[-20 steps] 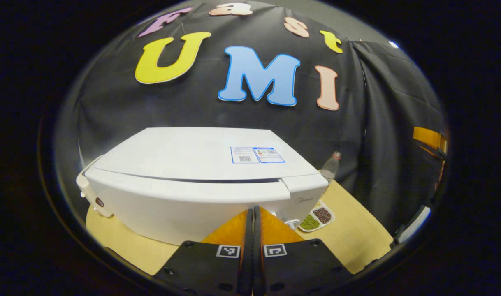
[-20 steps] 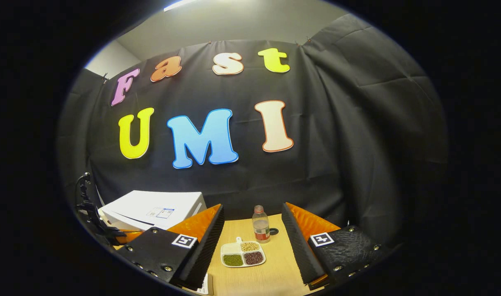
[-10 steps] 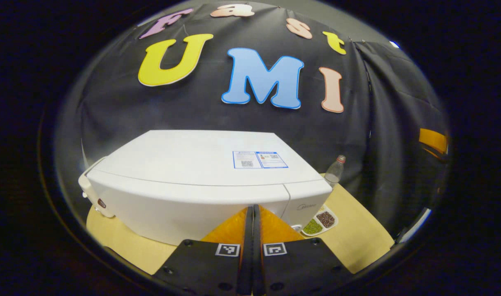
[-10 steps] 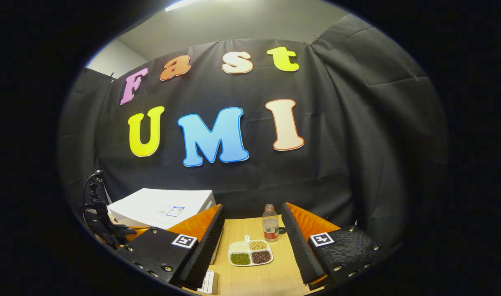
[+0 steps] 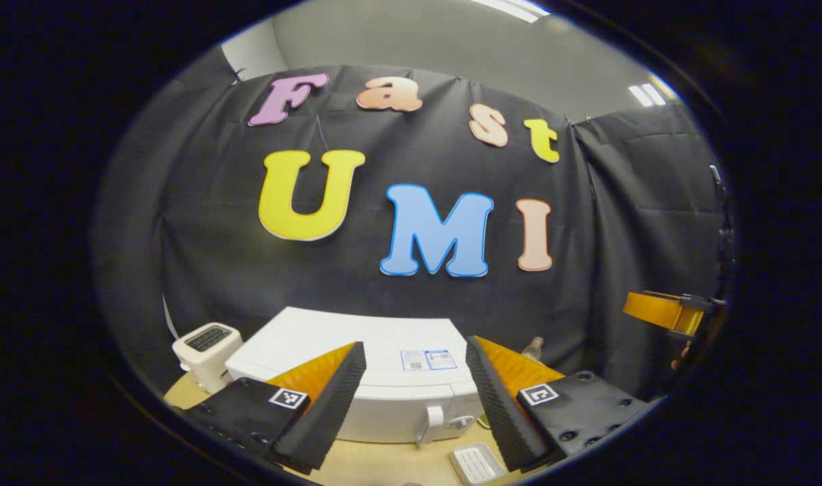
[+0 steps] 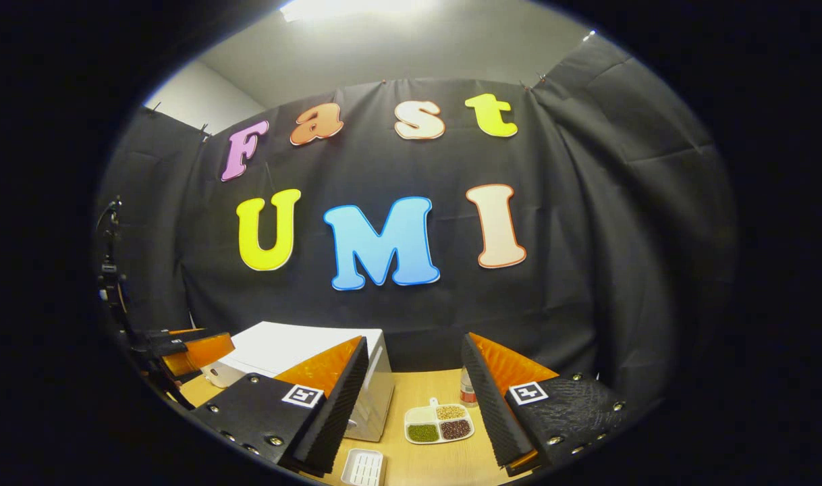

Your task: Open the microwave oven with the left hand, put the food in, and close the microwave oven.

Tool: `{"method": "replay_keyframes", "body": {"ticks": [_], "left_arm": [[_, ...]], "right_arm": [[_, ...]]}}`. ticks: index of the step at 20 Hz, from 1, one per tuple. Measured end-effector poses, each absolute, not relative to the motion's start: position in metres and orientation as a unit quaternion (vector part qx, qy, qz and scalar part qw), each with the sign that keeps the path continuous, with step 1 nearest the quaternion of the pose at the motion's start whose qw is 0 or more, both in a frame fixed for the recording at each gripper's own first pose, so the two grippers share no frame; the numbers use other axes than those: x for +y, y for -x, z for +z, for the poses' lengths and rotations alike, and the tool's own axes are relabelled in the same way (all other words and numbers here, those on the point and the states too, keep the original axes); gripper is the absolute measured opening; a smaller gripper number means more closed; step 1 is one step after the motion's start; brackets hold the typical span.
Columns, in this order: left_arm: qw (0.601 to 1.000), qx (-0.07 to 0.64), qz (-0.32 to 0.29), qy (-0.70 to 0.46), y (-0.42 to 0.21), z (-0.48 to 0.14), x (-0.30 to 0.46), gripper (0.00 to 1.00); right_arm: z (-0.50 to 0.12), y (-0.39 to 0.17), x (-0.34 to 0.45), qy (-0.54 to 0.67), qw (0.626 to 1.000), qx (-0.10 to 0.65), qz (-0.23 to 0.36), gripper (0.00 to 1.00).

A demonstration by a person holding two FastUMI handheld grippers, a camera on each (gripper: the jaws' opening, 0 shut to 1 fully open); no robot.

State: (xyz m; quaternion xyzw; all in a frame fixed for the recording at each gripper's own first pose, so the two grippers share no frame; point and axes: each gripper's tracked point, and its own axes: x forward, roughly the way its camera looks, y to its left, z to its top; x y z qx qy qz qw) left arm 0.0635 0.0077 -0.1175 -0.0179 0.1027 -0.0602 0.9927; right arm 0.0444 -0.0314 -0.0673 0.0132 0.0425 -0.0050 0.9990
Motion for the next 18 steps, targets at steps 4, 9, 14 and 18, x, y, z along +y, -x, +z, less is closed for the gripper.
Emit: {"method": "replay_keyframes", "body": {"ticks": [4,9,14,18], "left_arm": [[0.997,0.054,-0.044,0.037,-0.037,-0.047,0.033,0.96],[0.998,0.040,-0.034,0.022,-0.013,-0.027,0.059,0.96],[0.998,0.035,-0.047,0.019,0.006,-0.013,0.071,0.96],[0.998,0.030,-0.054,0.025,0.020,-0.004,0.083,0.96]], "right_arm": [[-0.040,-0.030,-0.002,-0.006,1.000,0.026,0.001,0.85],[-0.024,-0.010,0.026,0.004,1.000,0.018,0.003,0.85],[-0.016,0.011,0.040,0.004,1.000,0.013,-0.010,0.91],[-0.013,0.028,0.049,0.004,1.000,0.012,-0.018,0.97]]}}
